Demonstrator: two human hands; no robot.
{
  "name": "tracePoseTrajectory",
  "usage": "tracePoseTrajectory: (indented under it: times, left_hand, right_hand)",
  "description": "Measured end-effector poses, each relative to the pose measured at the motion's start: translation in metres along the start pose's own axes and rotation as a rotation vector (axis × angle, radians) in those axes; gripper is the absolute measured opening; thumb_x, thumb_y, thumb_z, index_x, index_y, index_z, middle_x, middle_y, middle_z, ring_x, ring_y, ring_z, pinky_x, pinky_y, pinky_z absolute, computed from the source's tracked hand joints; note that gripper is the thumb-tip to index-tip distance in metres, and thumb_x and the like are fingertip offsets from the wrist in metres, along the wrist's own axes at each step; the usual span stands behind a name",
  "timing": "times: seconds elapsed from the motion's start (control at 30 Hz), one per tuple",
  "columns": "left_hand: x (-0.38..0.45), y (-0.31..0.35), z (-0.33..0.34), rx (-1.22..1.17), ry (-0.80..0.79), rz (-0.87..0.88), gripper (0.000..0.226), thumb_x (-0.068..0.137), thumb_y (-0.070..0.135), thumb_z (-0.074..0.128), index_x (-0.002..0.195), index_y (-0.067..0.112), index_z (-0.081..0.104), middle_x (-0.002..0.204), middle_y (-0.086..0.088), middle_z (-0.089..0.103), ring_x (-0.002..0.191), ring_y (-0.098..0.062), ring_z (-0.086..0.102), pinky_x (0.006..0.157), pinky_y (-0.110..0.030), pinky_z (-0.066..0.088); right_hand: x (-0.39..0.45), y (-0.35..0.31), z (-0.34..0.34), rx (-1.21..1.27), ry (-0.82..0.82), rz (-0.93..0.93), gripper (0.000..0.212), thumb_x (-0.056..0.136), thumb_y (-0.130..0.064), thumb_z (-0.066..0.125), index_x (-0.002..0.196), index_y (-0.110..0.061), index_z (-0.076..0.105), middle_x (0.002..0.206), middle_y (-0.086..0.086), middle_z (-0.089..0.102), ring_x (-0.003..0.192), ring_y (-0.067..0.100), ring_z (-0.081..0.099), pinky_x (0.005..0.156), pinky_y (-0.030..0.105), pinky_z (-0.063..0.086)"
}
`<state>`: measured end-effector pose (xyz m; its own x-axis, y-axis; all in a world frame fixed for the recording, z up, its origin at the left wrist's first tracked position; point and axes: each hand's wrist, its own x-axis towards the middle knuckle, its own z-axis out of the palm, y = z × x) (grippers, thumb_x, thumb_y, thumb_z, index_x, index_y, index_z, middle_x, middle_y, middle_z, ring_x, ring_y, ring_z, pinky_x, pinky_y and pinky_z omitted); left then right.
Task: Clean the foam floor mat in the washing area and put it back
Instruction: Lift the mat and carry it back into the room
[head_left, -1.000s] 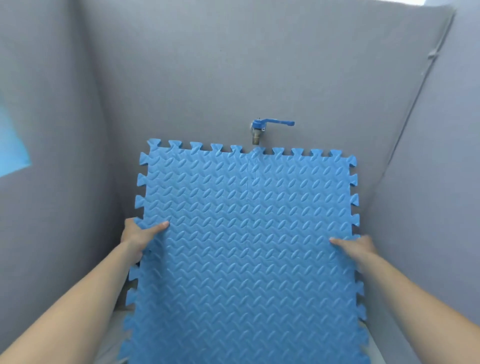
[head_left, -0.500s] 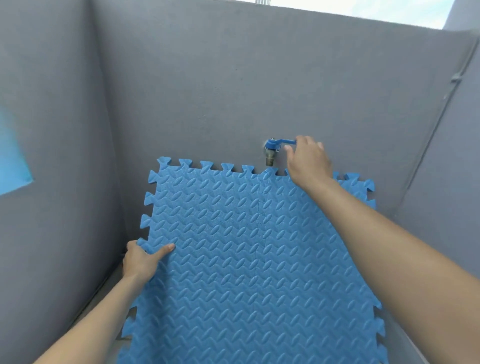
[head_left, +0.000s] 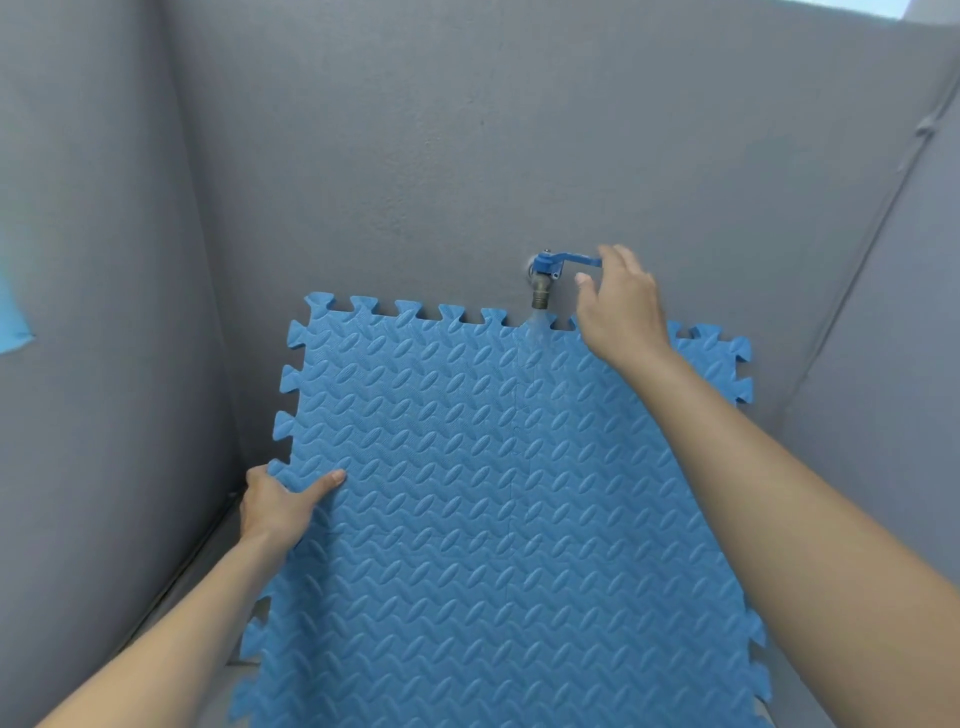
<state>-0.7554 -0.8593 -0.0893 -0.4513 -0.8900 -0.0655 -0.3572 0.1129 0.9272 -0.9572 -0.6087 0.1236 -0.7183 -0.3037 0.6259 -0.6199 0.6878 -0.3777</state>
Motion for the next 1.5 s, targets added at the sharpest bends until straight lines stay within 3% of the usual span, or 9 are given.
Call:
tracePoseTrajectory:
  times: [0.1,0.3,0.5,0.93,1.03,1.17,1.3,1.4,1.5]
  left_hand:
    - [0.006,0.007,-0.004,0.004,-0.009,-0.002,0.109,0.061,0.051,0.083,0.141,0.003,0.026,0.133,-0.015,0.05,0.119,-0.035,0.05,0.096,-0.049,0.046]
    - [-0.005,0.001,0.005,0.054,-0.121,-0.028,0.102,0.063,0.049,0.083,0.136,0.004,0.029,0.127,-0.01,0.053,0.11,-0.029,0.055,0.087,-0.042,0.049]
    - [-0.045,0.006,0.061,-0.08,-0.212,-0.022,0.075,0.062,0.04,0.087,0.113,0.009,0.039,0.113,-0.005,0.056,0.1,-0.023,0.057,0.08,-0.037,0.05]
    - [-0.015,-0.014,-0.042,0.06,0.134,0.077,0.097,0.065,0.049,0.082,0.135,0.005,0.032,0.12,-0.008,0.052,0.109,-0.025,0.053,0.093,-0.04,0.046]
    - [-0.01,-0.024,-0.063,0.078,0.193,0.014,0.099,0.06,0.056,0.081,0.132,0.005,0.034,0.122,-0.013,0.054,0.111,-0.031,0.055,0.094,-0.048,0.048]
    - [-0.016,-0.021,-0.05,0.067,0.186,0.0,0.102,0.062,0.054,0.082,0.136,0.005,0.032,0.131,-0.012,0.05,0.119,-0.03,0.051,0.1,-0.046,0.045]
    - [-0.028,-0.01,-0.01,0.013,0.141,0.032,0.097,0.065,0.047,0.082,0.136,0.004,0.032,0.133,-0.011,0.047,0.122,-0.027,0.047,0.1,-0.038,0.042]
    - [-0.037,-0.006,0.017,-0.007,0.09,0.034,0.095,0.064,0.048,0.083,0.133,0.005,0.034,0.13,-0.011,0.049,0.12,-0.027,0.048,0.099,-0.04,0.042]
    - [-0.041,0.001,0.033,-0.012,0.046,0.029,0.093,0.066,0.047,0.082,0.134,0.004,0.033,0.129,-0.011,0.05,0.117,-0.028,0.049,0.095,-0.038,0.042]
  right_hand:
    - [-0.02,0.048,0.004,0.151,0.053,0.183,0.062,0.1,-0.035,0.044,0.154,-0.015,0.021,0.163,0.01,0.018,0.148,0.03,0.019,0.117,0.044,0.021]
    - [-0.145,0.209,0.046,-0.003,-0.095,0.912,0.068,0.096,-0.036,0.052,0.147,0.0,0.026,0.151,0.03,0.029,0.137,0.046,0.032,0.111,0.052,0.029]
    - [-0.153,0.232,0.044,-0.05,-0.025,0.928,0.072,0.101,-0.046,0.036,0.155,-0.005,0.01,0.161,0.026,0.001,0.145,0.051,0.003,0.118,0.054,0.006]
    - [-0.143,0.056,0.178,0.019,0.0,0.574,0.076,0.097,-0.047,0.027,0.152,0.003,0.016,0.16,0.028,0.01,0.143,0.057,0.007,0.117,0.061,0.004]
    - [-0.171,0.037,0.187,-0.143,-0.071,0.061,0.075,0.098,-0.052,0.031,0.154,-0.005,0.018,0.162,0.022,0.013,0.147,0.047,0.008,0.119,0.058,0.0]
    - [-0.279,0.038,0.202,-0.243,-0.357,-0.954,0.068,0.094,-0.056,0.041,0.151,-0.021,0.034,0.159,0.008,0.03,0.147,0.032,0.027,0.115,0.057,0.027]
    - [-0.383,0.095,0.17,-0.419,-0.737,-1.428,0.067,0.091,-0.059,0.042,0.151,-0.033,0.029,0.162,0.0,0.023,0.149,0.029,0.023,0.118,0.059,0.008]
    - [-0.352,0.158,0.135,-0.493,-0.629,-1.388,0.062,0.096,-0.055,0.04,0.152,-0.036,0.026,0.162,-0.001,0.024,0.148,0.024,0.025,0.115,0.062,0.014]
    - [-0.279,0.204,0.095,-0.492,-0.433,-0.627,0.062,0.098,-0.054,0.032,0.155,-0.039,0.012,0.163,0.0,0.018,0.151,0.026,0.009,0.109,0.067,0.028]
